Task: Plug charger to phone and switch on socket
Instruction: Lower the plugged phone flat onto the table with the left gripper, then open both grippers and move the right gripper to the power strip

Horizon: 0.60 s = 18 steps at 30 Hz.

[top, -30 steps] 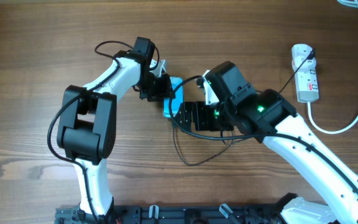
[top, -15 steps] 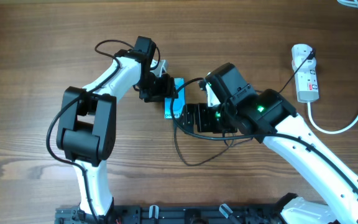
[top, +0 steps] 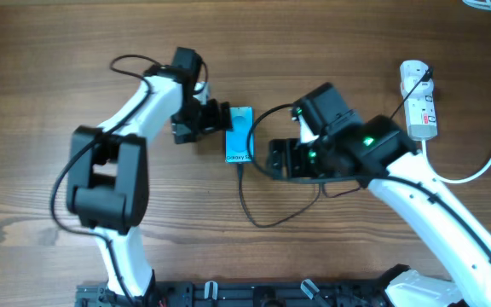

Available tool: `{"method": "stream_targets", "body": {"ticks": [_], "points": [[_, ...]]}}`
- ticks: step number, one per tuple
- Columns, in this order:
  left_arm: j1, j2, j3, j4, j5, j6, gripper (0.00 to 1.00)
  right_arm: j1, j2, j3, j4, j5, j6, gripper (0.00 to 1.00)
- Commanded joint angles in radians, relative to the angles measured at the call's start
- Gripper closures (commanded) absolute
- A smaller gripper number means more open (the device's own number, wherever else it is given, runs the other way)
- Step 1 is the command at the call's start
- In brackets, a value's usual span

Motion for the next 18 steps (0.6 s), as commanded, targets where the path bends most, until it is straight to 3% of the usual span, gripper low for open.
{"method": "stream_targets", "body": {"ticks": [1,5,13,18], "points": [[0.035,-0.245,0.005,-0.026,-0.214,-0.123,0.0,-0.113,0.0,0.145,-0.105,0.219,-0.013,0.0],[0.035,-0.402,0.005,-0.05,-0.353,-0.194,0.0,-0.282,0.0,0.257,-0.159,0.36,-0.008,0.0],[0.035,-0.516,0.005,-0.051,-0.359,-0.194,0.0,-0.723,0.068,0.28,-0.003,0.356,-0.082,0.0],[0.035,-0.512,0.004,-0.051,-0.359,-0.194,0.0,-0.881,0.181,0.28,0.071,0.365,-0.1,0.0]]}}
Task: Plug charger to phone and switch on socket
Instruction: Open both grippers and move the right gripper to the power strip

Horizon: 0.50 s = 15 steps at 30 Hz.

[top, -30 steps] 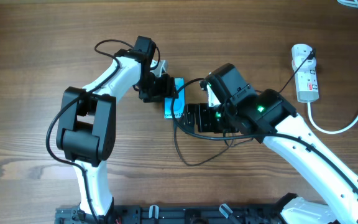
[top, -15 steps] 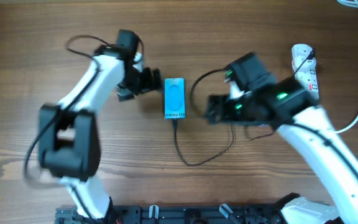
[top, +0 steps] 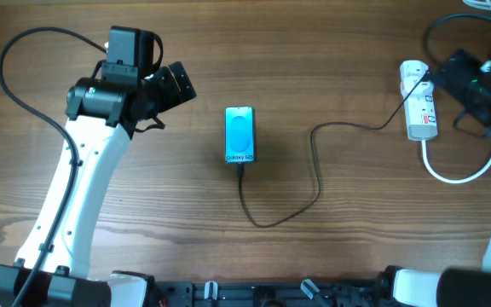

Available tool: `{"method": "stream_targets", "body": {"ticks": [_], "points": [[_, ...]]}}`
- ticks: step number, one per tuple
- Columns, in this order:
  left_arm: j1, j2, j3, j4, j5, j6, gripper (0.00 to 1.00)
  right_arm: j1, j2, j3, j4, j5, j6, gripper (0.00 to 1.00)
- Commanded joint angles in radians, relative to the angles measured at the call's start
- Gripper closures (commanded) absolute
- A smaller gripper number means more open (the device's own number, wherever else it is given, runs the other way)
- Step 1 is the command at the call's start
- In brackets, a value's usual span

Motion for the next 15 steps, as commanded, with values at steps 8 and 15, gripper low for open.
{"method": "stream_targets", "body": {"ticks": [8,15], "points": [[-0.002,0.006,0.0,-0.001,-0.025,-0.017,0.0,-0.182,0.242,0.015,0.126,0.021,-0.048,0.0],[-0.002,0.006,0.0,-0.001,-0.025,-0.017,0.0,-0.187,0.37,0.014,0.229,0.016,-0.103,0.0]]}}
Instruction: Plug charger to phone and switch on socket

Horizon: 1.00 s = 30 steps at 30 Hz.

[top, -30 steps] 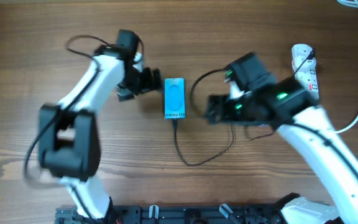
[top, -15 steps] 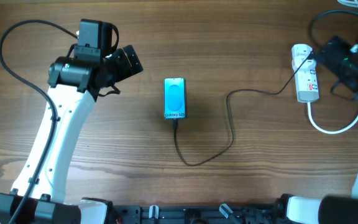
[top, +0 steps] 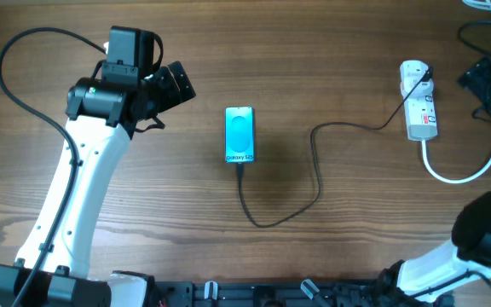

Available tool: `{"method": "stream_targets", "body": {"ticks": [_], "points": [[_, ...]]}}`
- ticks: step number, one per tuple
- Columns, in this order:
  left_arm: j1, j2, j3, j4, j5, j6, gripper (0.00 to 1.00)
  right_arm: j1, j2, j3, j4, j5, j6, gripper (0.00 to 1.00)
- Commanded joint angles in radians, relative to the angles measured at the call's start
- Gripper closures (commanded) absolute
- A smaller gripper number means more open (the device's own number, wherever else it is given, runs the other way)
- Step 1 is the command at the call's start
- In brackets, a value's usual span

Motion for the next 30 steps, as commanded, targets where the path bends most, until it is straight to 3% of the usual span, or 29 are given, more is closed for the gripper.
{"method": "stream_targets", "body": {"ticks": [1,13,17,30], "points": [[-0.002,0.006,0.0,0.0,-0.014,-0.01,0.0,0.001,0.061,0.015,0.039,0.006,-0.055,0.0],[-0.002,0.006,0.0,0.0,-0.014,-0.01,0.0,0.001,0.198,0.013,0.098,-0.038,-0.05,0.0],[-0.002,0.006,0.0,-0.001,-0.014,-0.01,0.0,0.001,0.239,0.013,0.118,-0.087,-0.114,0.0],[-0.002,0.006,0.0,0.0,-0.014,-0.01,0.0,0.001,0.259,-0.019,0.19,-0.12,-0.125,0.0]]}}
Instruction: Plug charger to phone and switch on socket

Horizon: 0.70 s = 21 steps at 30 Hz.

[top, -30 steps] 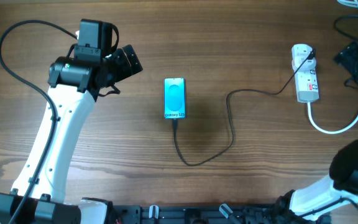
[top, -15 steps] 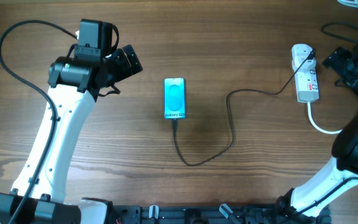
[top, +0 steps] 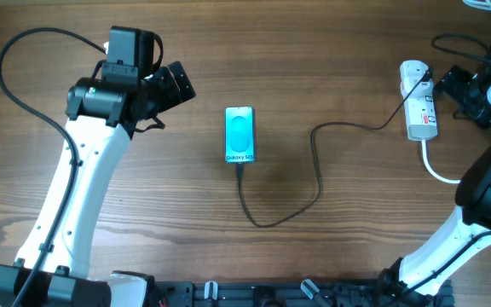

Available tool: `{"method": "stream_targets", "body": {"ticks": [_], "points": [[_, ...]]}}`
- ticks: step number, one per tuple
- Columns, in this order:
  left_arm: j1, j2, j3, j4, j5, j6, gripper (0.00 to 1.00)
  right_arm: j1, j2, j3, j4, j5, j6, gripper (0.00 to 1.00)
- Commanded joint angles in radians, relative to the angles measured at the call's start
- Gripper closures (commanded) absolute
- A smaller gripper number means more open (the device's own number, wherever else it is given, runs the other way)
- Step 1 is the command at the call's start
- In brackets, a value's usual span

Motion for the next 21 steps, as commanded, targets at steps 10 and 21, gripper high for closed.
{"method": "stream_targets", "body": {"ticks": [10,21], "points": [[-0.002,0.006,0.0,0.0,-0.014,-0.01,0.0,0.001,0.019,-0.064,0.068,-0.017,-0.017,0.0],[-0.002,0.006,0.0,0.0,-0.013,-0.01,0.0,0.001,0.019,-0.132,0.117,-0.051,-0.016,0.0]]}}
